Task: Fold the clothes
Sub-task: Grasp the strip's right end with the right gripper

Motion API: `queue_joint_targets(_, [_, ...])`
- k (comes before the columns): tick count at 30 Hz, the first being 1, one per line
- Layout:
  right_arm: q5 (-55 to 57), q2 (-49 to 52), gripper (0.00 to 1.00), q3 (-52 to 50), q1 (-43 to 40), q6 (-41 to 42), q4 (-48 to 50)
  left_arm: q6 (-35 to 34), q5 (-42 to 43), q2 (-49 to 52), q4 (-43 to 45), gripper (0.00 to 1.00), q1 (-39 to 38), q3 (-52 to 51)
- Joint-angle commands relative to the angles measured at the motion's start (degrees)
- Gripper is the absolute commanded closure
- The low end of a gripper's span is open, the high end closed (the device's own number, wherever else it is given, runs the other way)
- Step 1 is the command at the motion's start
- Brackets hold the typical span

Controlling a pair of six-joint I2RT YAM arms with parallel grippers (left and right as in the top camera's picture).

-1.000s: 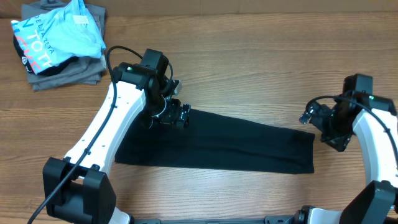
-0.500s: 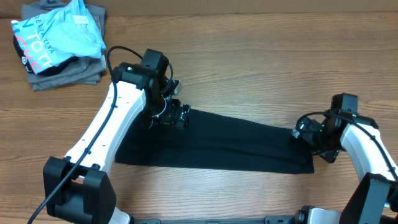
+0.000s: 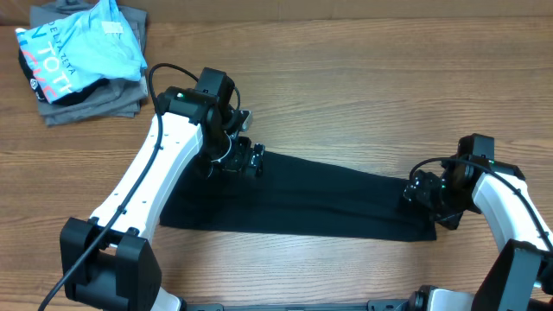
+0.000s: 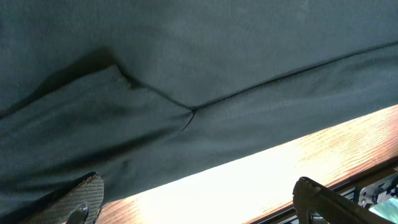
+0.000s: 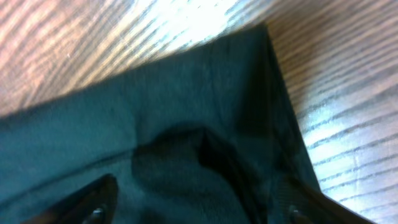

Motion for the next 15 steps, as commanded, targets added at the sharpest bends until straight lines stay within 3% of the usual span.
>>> queue_joint_targets(1, [-1.0, 0.1, 0.17, -0.3, 0.2, -0.5, -0.4, 0.9, -0.1, 0.7, 0.2, 0.0, -0.1, -0.3])
queue_joint_targets(8, [-0.9, 0.1, 0.16, -1.2, 0.2, -0.5, -0.4, 0.9, -0.1, 0.7, 0.2, 0.0, -0.1, -0.3])
queue_joint_targets(15, [2.7, 0.1, 0.11, -6.1, 0.2, -0.5, 5.7, 1.1, 0.2, 0.7, 0.2, 0.0, -0.2, -0.3])
